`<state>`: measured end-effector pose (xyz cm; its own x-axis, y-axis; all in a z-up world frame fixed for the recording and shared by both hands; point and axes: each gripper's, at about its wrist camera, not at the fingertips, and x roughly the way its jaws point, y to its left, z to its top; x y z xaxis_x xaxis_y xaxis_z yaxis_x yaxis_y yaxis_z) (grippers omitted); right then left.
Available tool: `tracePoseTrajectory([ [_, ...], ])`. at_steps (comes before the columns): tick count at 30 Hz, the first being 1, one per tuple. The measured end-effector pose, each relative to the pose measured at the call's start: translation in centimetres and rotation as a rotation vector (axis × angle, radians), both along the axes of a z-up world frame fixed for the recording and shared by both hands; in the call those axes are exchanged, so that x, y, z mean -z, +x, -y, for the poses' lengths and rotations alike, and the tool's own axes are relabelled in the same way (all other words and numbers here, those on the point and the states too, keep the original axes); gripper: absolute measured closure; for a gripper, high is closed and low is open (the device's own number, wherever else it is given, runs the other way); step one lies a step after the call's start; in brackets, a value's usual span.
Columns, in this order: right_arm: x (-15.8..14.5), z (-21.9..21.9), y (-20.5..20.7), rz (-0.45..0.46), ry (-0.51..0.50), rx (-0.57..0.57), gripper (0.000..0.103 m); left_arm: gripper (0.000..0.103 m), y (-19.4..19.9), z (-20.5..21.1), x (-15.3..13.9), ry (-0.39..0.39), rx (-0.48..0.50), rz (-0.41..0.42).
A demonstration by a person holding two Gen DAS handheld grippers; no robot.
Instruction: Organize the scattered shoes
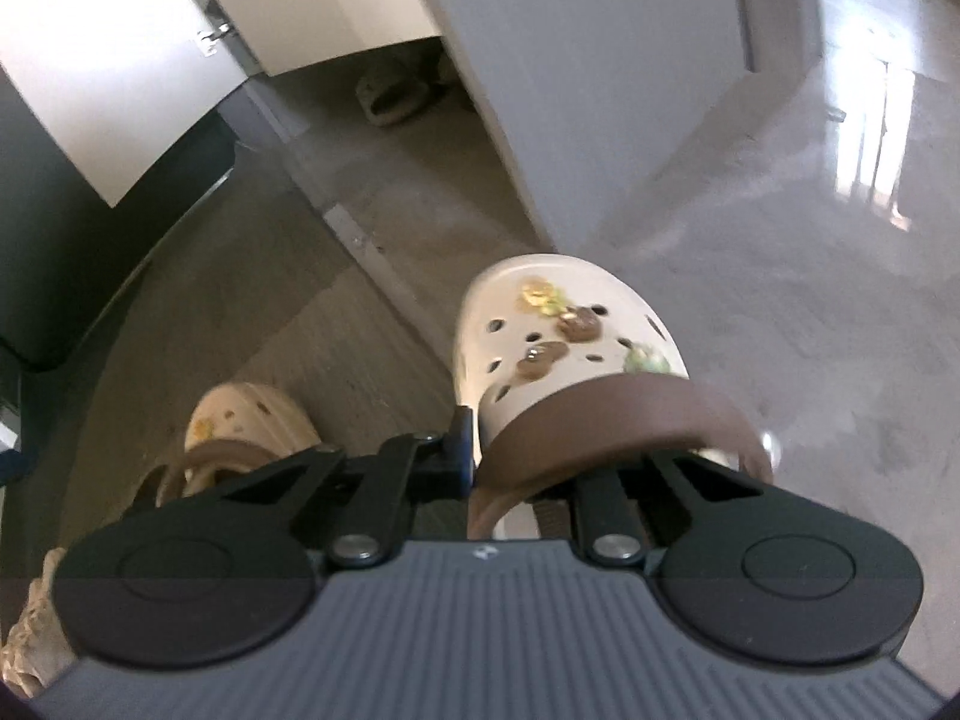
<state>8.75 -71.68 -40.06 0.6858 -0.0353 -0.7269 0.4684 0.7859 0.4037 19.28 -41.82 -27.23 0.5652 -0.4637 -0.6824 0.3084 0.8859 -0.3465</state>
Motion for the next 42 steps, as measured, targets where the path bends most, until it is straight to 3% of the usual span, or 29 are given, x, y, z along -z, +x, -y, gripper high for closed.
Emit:
tracePoseTrajectory([
  [5,-0.5,-2.1,3.4,0.019,-0.130,-0.144,0.087,0.012,0.2,-0.9,-0.4,-0.021,-0.062,0.026],
  [14,-0.3,-6.3,5.4,0.017,-0.122,-0.320,0.088,0.012,0.3,-0.4,-0.7,-0.017,-0.065,0.063],
  [16,-0.4,-6.4,5.7,-0.001,-0.100,-0.299,0.088,0.012,0.4,-0.4,-0.7,-0.019,-0.064,0.053],
  [20,-0.5,-5.5,6.1,-0.021,0.062,-0.197,0.089,0.012,0.3,-0.3,-0.8,-0.026,-0.054,0.056],
  [26,-0.4,-5.8,6.3,-0.082,0.216,-0.100,0.088,0.012,0.0,-0.2,-1.3,-0.035,-0.058,0.086],
  [34,-0.3,-5.1,4.5,-0.035,0.188,-0.143,0.084,0.012,0.3,-0.5,-0.6,-0.024,-0.070,0.065],
  [37,-0.3,-5.5,2.7,0.025,0.132,-0.245,0.073,0.012,0.5,-0.7,-0.5,-0.025,-0.082,0.062],
  [39,-0.7,-6.2,1.3,0.070,0.064,-0.305,0.047,0.012,0.6,-0.9,-0.5,-0.026,-0.089,0.061],
  [41,-1.1,-6.7,0.4,0.120,0.011,-0.357,0.031,0.012,0.7,-1.0,-0.5,-0.023,-0.095,0.063],
  [42,-1.3,-7.2,0.0,0.145,-0.016,-0.401,0.028,0.012,0.7,-1.0,-0.5,-0.018,-0.100,0.066],
])
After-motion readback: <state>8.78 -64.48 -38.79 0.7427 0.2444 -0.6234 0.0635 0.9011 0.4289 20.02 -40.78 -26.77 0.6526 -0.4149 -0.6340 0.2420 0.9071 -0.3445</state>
